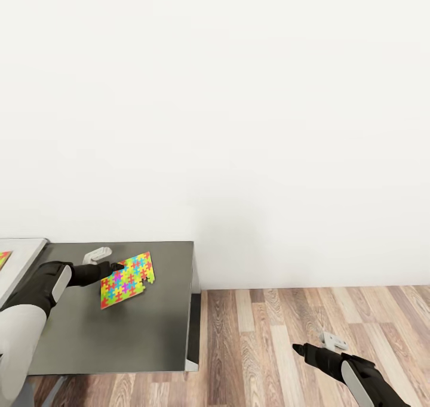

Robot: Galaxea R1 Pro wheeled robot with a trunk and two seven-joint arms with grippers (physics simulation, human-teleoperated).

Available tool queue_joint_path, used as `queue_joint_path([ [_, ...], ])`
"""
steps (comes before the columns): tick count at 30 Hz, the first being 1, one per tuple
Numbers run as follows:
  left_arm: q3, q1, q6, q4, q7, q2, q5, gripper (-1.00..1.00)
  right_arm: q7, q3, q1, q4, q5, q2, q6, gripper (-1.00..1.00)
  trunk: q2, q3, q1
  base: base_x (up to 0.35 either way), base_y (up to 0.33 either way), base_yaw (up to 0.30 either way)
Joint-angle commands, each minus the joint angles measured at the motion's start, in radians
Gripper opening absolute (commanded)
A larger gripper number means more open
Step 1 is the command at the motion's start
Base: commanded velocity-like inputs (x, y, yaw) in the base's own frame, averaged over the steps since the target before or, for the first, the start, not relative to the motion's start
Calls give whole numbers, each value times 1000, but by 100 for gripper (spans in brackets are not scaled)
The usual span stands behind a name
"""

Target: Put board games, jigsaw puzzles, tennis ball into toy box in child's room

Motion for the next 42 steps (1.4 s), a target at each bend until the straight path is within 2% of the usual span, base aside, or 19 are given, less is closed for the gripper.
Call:
queue_joint_path([
  [1,3,-1,9,-1,1,0,7,100,3,-3,0,-1,-2,0,6,100,-2,-2,1,0,-5,0],
  [42,0,-1,10,-1,-2,-2,6,100,4,-4,-1,-1,-2,0,6,100,-2,-2,1,0,-150,0],
])
